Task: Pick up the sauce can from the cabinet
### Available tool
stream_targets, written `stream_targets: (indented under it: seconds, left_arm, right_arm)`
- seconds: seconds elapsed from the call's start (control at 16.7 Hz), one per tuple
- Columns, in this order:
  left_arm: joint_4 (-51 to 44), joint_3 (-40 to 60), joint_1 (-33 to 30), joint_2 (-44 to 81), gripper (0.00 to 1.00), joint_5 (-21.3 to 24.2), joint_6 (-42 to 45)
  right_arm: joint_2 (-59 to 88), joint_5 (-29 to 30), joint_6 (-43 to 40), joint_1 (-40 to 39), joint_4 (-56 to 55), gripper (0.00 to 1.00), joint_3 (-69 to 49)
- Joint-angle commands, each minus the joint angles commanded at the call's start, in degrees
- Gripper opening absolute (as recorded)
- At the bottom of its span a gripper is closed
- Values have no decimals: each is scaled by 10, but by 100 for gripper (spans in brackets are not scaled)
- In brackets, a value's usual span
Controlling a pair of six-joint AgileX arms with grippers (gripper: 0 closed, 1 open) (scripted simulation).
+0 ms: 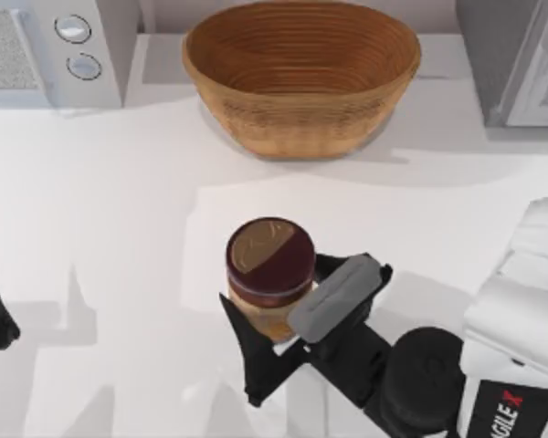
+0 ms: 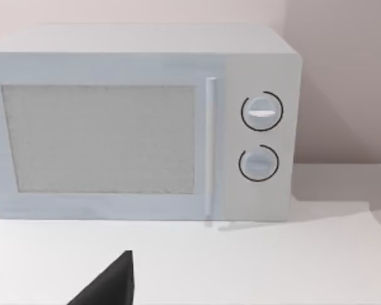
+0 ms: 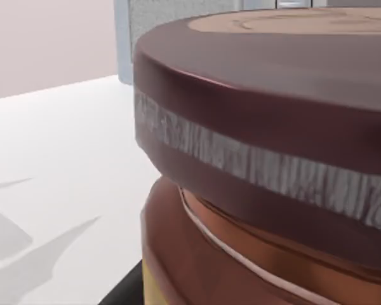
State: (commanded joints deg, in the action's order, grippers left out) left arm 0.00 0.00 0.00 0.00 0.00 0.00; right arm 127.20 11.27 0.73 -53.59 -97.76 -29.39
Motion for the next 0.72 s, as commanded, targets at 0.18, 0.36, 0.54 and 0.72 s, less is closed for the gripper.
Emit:
stream_targets:
  seconds: [0.18,0.36,0.54,0.72]
  left_arm:
    - [0,0,0,0,100,0,0]
    - [0,0,0,0,100,0,0]
    - [0,0,0,0,100,0,0]
    - [0,0,0,0,100,0,0]
  right_arm:
    - [0,0,0,0,0,0,0]
    - [0,0,0,0,0,23,0]
    - [0,0,0,0,0,45,0]
    - [0,0,0,0,0,68,0]
